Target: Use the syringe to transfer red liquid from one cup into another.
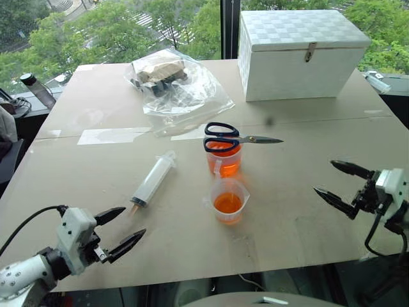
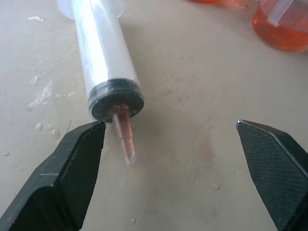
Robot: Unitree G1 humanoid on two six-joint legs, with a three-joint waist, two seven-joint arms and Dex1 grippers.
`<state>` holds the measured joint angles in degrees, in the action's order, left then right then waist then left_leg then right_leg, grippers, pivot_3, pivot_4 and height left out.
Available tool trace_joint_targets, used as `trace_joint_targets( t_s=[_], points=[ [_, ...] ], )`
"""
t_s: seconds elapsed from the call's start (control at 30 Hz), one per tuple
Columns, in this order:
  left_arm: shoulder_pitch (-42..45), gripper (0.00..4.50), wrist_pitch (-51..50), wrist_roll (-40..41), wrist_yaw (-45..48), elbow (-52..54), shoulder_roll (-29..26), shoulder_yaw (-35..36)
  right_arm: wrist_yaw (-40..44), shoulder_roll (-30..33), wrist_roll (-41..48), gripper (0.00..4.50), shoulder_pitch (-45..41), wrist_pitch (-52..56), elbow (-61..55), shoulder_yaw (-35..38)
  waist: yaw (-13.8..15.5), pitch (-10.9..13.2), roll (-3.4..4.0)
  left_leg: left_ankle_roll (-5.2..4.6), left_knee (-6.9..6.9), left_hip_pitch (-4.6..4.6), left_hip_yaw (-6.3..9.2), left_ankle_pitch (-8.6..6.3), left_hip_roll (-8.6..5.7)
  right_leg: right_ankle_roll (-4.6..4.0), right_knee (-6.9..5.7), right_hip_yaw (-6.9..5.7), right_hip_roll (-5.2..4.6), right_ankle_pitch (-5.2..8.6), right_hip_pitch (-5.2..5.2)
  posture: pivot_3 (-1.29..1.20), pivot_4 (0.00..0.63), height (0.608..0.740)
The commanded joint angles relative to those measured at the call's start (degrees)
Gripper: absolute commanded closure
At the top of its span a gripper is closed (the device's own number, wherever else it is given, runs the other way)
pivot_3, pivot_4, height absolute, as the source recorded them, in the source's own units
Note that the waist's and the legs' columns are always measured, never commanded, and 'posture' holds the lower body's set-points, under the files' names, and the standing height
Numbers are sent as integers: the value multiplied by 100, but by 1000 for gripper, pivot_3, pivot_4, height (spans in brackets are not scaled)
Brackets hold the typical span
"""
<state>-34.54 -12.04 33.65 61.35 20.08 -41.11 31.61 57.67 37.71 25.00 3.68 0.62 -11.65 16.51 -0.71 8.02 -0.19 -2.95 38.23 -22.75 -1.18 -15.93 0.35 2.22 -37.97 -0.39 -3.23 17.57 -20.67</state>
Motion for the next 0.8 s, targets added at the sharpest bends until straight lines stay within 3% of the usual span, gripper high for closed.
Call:
trace_joint_targets(
  t_s=[0.03,0.17,0.37,0.57,0.77,0.8],
  points=[
    [-79,62,-487,752,386,606,-395,524,-498,157,-617,0,-636,22,-471,-357,-3,2,2,1,0,-2,-1,0,0,0,1,0,0,0,-4,0,150,740],
    [427,62,-848,1100,263,893,-783,718,-697,260,-1514,0,-1291,-502,-482,-906,20,3,3,3,0,-3,0,1,-1,0,2,-3,0,0,-4,0,150,740],
    [1891,62,-1597,1436,-668,1381,-1240,246,-1041,304,-2930,0,-2261,-1646,-54,-1768,5,9,-1,13,7,0,2,10,-5,2,-4,-5,4,-1,3,0,150,740],
    [2829,62,-2243,1948,-1227,1774,-1415,-131,-1510,-57,-3622,0,-2714,-1888,309,-2329,-12,16,-10,31,5,-9,-1,20,-5,5,1,-2,12,-1,-5,0,150,740],
    [3062,62,-2566,2078,-1380,1873,-1511,-185,-1663,-189,-3792,0,-2855,-1971,484,-2505,-6,21,-10,37,6,-7,0,24,-4,5,-5,-2,16,-2,-5,0,150,740],
    [3067,18,-2583,2061,-1388,1871,-1509,-196,-1683,-197,-3819,259,-2879,-1990,510,-2520,-6,21,-10,37,7,-7,0,24,-4,5,-6,-2,17,-2,-5,0,150,740]
  ],
)
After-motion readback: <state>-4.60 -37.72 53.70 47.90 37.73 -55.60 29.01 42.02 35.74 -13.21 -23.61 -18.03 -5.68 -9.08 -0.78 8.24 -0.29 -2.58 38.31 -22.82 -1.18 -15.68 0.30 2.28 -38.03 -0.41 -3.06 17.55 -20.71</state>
